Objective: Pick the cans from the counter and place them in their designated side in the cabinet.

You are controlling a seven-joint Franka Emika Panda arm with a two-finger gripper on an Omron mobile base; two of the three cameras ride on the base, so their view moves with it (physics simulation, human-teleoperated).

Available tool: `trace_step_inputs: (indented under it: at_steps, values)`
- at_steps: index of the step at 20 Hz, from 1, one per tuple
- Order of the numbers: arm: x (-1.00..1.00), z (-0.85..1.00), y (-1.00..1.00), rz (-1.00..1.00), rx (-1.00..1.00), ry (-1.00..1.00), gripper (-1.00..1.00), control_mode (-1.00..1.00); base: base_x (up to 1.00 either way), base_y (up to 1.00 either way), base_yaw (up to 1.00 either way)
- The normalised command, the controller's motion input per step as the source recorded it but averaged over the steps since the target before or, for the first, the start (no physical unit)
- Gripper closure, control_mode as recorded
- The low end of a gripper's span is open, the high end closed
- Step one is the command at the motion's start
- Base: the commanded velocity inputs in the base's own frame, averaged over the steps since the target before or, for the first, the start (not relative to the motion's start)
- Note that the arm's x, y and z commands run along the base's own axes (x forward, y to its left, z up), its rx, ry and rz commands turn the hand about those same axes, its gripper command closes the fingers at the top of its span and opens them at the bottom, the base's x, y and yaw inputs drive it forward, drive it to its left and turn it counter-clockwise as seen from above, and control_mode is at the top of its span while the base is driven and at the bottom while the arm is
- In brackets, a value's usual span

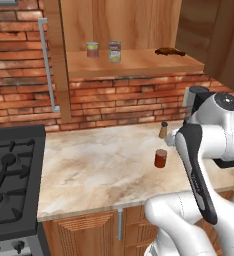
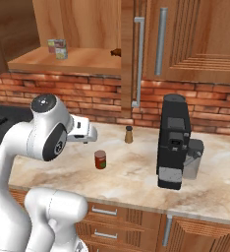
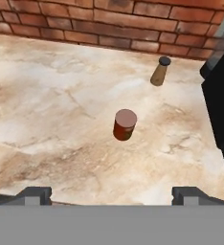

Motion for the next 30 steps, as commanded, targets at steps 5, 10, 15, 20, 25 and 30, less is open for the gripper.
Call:
trace_step_inputs:
  at_steps: [5,10,15,20,25,30]
  values:
    - [0.18,-0.18,-0.07,-0.05,0.0,0.02,-1.0,-1.0,0.0,0.0,0.0]
    - [0.22,-0.12,0.0,-0.07,0.04,0.02,-1.0,-1.0,0.0,0.0,0.0]
    - [0.25,-0.16,0.0,-0.06,0.02,0.04,-1.0,-1.0,0.0,0.0,0.0]
    - [0.28,-0.2,0.0,-0.06,0.0,0.06,-1.0,-1.0,0.0,0.0,0.0]
    - [0.24,-0.21,0.0,-0.05,0.01,0.08,-1.0,-1.0,0.0,0.0,0.0]
    - [0.17,-0.22,-0.06,-0.03,0.03,0.03,-1.0,-1.0,0.0,0.0,0.0]
